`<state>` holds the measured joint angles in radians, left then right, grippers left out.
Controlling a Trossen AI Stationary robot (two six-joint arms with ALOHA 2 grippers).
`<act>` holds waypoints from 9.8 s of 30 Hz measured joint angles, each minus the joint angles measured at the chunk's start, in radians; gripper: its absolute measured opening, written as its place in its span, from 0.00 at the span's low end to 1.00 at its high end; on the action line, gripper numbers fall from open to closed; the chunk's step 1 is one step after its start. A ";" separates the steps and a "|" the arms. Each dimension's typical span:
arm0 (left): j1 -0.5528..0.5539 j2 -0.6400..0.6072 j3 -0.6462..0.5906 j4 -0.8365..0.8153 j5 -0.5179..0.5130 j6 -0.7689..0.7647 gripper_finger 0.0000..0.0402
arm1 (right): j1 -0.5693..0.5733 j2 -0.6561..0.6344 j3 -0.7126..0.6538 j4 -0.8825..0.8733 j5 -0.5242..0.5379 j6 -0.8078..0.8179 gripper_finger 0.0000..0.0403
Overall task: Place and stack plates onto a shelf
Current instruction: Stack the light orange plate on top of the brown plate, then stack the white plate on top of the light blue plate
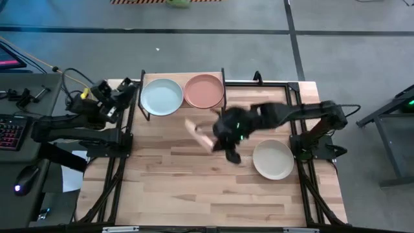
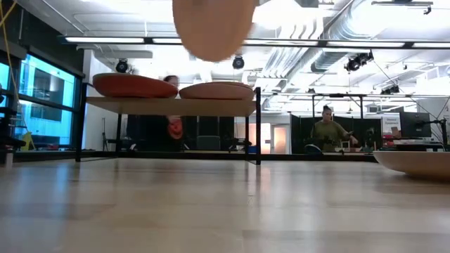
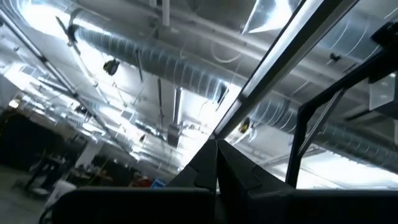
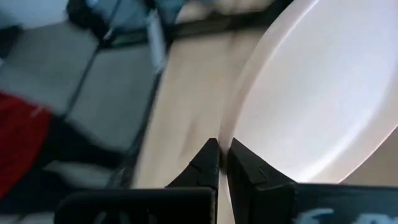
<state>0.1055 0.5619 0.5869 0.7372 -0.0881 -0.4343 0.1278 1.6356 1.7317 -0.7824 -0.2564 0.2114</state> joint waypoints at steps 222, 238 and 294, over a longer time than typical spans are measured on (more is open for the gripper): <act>-0.076 0.112 -0.001 -0.621 -0.024 0.245 0.00 | -0.338 -0.407 -0.991 -0.293 0.055 -0.284 0.39; -0.073 0.116 -0.001 -0.620 -0.036 0.254 0.00 | -0.353 -0.387 -0.996 -0.210 0.088 -0.311 0.39; -0.073 -0.107 0.000 -0.424 -0.150 0.238 0.00 | -0.271 -0.178 -0.407 0.176 -0.109 0.180 0.00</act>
<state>0.0322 0.4545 0.5869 0.3131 -0.2385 -0.1965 -0.1430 1.4578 1.3245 -0.6065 -0.3652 0.3912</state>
